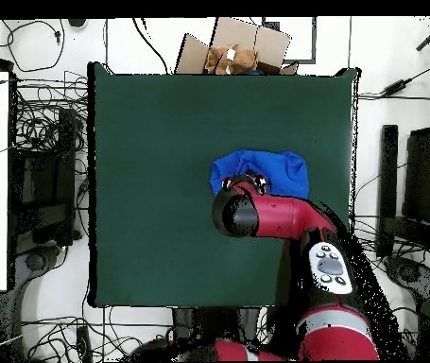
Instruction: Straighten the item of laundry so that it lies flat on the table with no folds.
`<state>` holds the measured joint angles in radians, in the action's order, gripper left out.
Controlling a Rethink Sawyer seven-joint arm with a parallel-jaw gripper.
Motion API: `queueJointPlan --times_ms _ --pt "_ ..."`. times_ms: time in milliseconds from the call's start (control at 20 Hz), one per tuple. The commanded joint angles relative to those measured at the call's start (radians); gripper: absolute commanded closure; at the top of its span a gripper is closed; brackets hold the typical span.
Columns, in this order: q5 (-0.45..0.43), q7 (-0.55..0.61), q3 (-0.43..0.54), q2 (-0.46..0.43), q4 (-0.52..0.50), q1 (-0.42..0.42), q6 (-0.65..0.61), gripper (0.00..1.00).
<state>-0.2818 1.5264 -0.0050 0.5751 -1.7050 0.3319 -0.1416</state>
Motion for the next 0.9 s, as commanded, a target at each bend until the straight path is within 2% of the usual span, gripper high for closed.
queueJointPlan --times_ms 50,900 --pt "-0.036 0.118 0.092 0.026 -0.137 0.046 0.017 0.0" --pt "-0.048 0.137 0.03 -0.032 -0.122 0.004 0.096 0.0"
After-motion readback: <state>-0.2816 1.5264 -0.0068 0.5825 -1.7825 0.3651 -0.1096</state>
